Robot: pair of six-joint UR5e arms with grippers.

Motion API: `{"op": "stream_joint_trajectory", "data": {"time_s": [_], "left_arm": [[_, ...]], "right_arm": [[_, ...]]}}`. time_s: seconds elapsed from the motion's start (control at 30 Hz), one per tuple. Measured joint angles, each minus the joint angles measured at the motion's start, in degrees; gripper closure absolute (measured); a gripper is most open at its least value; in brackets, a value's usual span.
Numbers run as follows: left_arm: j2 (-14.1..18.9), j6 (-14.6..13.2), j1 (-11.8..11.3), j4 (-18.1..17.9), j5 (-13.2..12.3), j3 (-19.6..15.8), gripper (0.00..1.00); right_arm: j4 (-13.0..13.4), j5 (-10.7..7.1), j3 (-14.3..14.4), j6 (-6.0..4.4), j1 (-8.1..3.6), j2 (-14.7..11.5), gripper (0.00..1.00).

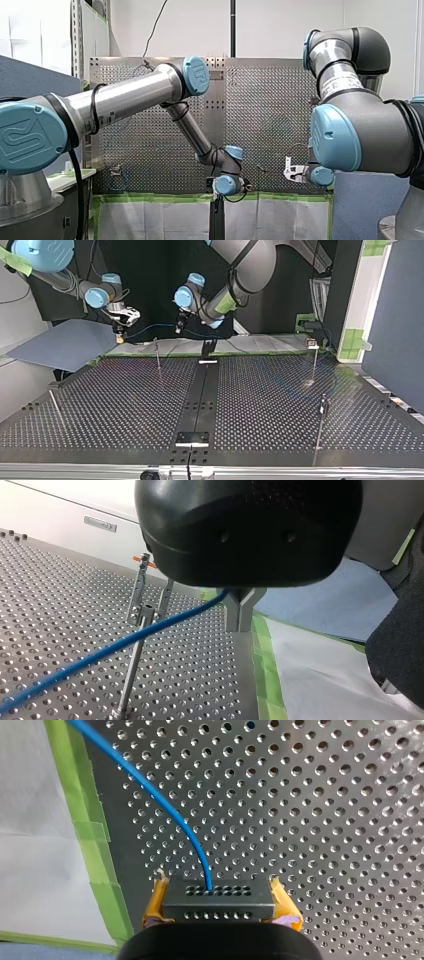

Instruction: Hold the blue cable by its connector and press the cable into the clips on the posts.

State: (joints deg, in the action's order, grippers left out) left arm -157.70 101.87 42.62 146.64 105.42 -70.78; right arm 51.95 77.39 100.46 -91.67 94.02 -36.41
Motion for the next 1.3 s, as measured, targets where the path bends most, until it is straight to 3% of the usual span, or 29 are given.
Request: {"op": "stream_joint_trajectory", "data": {"time_s": [0.3,0.77,1.3], "left_arm": [[0.29,0.17,0.46,1.37,0.54,1.59,0.97],[0.44,0.21,0.77,4.28,0.34,5.53,0.97],[-0.22,5.92,-1.18,3.35,-1.88,7.89,0.97]], "right_arm": [[-0.16,-1.16,-1.19,-1.42,-1.56,0.02,1.00],[-1.47,-1.76,-3.48,-1.88,-2.59,0.09,1.00],[-1.56,-1.87,-4.66,-2.17,-2.62,0.26,1.00]]}}
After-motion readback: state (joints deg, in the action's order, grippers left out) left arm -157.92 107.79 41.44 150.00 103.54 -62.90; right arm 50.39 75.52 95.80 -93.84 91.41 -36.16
